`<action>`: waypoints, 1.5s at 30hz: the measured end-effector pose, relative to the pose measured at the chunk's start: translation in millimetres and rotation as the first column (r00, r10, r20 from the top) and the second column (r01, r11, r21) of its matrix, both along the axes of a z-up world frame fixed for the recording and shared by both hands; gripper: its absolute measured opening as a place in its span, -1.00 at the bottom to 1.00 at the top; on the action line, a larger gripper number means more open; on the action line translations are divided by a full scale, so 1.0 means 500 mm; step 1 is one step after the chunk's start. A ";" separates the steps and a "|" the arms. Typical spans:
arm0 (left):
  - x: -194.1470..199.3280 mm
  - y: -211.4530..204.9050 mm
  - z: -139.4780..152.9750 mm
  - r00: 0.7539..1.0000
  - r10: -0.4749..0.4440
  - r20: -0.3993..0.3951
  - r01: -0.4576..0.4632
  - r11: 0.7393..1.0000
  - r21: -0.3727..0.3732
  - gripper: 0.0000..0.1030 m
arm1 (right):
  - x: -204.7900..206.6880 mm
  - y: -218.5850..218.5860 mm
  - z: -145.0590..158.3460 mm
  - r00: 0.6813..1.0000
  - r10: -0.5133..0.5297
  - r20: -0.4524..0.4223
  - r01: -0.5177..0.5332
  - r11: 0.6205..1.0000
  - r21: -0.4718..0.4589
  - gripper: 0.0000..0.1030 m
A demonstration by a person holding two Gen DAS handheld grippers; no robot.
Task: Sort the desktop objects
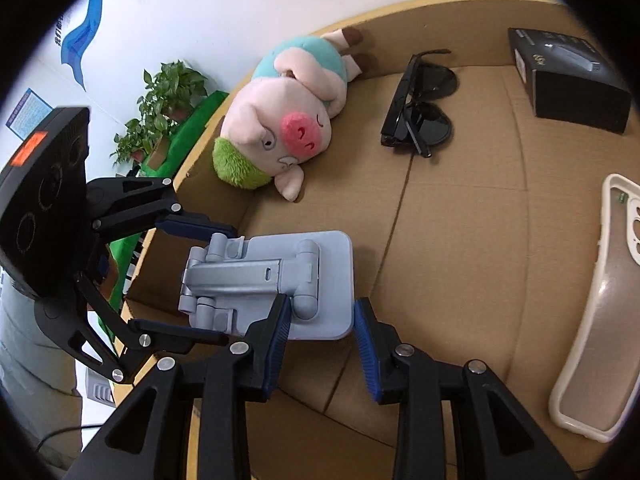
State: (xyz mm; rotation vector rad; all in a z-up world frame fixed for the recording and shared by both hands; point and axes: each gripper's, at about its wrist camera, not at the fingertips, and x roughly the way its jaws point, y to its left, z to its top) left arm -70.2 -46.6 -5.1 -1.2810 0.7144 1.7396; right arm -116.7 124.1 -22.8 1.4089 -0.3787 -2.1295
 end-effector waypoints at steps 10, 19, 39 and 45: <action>0.027 -0.048 0.049 0.968 0.191 -0.161 -0.185 0.981 0.051 0.37 | 0.077 0.045 0.082 0.984 -0.051 -0.172 0.057 0.998 0.029 0.24; 0.216 -0.054 0.106 0.657 0.678 -0.329 -0.455 0.705 0.543 0.74 | 0.230 0.173 0.115 0.787 -0.253 -0.562 0.432 0.877 0.211 0.59; 0.230 0.037 -0.033 0.357 0.848 -0.391 -0.594 0.530 0.606 0.88 | 0.227 0.200 0.059 0.664 -0.304 -0.683 0.569 0.798 0.199 0.93; 0.231 0.041 -0.034 0.361 0.847 -0.390 -0.593 0.531 0.606 0.89 | 0.228 0.199 0.058 0.672 -0.292 -0.681 0.554 0.809 0.199 0.99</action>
